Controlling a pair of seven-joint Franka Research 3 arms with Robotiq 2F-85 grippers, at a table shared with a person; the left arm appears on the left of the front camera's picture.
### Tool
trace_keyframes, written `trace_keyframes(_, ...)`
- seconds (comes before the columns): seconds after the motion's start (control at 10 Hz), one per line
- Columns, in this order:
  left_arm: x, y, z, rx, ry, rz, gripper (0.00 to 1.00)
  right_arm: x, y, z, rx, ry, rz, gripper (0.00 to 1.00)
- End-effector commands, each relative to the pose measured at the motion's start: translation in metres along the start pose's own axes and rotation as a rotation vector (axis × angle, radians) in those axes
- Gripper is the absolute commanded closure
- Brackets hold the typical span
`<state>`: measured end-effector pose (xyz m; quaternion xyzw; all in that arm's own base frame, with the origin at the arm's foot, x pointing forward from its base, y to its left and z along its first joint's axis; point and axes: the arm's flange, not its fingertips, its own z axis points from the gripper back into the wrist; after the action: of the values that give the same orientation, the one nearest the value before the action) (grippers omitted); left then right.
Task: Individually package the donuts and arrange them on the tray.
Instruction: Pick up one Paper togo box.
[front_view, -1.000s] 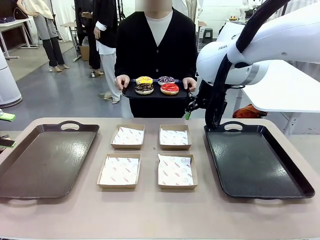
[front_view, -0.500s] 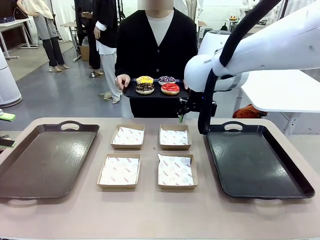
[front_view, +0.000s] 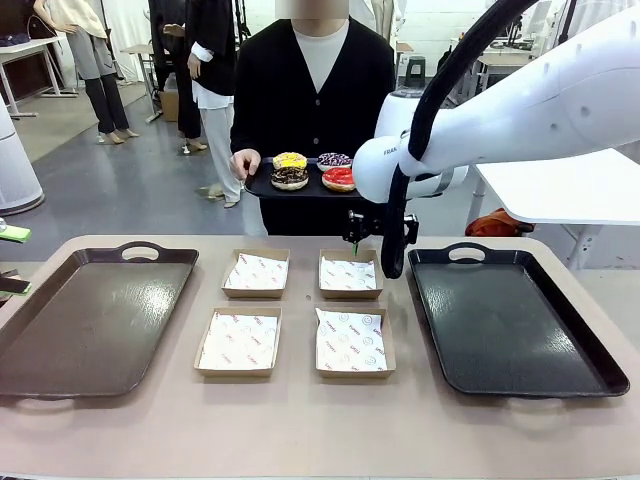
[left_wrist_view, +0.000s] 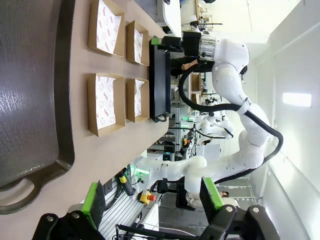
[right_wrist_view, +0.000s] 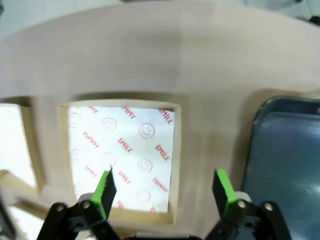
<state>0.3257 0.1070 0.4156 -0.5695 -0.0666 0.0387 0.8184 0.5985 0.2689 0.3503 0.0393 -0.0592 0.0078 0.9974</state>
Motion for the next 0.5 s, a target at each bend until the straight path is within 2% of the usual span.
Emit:
trace_keyframes(0.0,0.0,-0.001,0.001,-0.007,0.002,-0.003,0.0,0.012,0.005,-0.015,-0.018,-0.005,-0.015,0.0)
trace_keyframes(0.3,0.0,-0.001,0.001,-0.007,0.002,-0.003,0.0,0.011,-0.004,-0.027,-0.009,0.02,-0.021,0.0)
trace_keyframes(0.4,0.0,-0.001,0.001,-0.007,0.002,-0.003,0.0,0.01,-0.004,-0.027,0.01,0.018,-0.012,0.07)
